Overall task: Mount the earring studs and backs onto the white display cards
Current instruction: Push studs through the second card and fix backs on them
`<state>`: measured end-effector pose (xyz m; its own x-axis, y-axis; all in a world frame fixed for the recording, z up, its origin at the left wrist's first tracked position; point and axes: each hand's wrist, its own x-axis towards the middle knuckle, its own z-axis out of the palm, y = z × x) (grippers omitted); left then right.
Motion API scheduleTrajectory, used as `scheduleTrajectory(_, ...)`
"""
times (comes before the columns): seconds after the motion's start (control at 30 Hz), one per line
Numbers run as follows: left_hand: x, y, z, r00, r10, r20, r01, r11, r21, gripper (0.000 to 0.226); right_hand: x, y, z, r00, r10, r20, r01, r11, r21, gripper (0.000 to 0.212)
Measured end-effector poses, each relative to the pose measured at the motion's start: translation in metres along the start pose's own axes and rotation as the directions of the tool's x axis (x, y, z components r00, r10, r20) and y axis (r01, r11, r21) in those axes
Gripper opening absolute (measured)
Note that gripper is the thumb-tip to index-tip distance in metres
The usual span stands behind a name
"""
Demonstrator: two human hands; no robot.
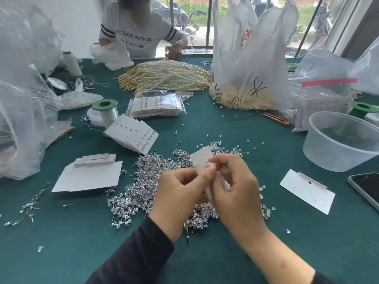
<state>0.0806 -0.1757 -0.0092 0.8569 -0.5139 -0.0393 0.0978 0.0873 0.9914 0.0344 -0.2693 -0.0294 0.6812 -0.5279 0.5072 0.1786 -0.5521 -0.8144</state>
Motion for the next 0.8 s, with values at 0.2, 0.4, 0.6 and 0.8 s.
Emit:
scheduleTrajectory(0.2,0.004,0.002,-0.006,0.989,-0.141,-0.048,0.138,0.989,-0.045,0.018,-0.002,0.003,0.002,0.989,-0.14,0.045,0.144,0.984,-0.107,0.022)
scheduleTrajectory(0.4,0.006,0.005,-0.012,0.984,-0.179,0.004,0.179,0.981,-0.068,0.007,0.016,0.002,-0.023,0.982,-0.002,0.191,-0.045,0.969,0.243,0.031)
scheduleTrajectory(0.6,0.01,0.005,-0.027,0.986,0.009,-0.169,0.023,0.982,0.186,0.017,0.055,0.027,-0.053,0.782,0.188,0.594,0.12,0.89,-0.439,0.022)
scheduleTrajectory(0.8,0.011,0.0,-0.034,0.951,0.133,-0.278,-0.06,0.964,0.257,0.02,0.043,0.044,-0.037,0.772,0.059,0.633,0.288,0.855,-0.431,0.005)
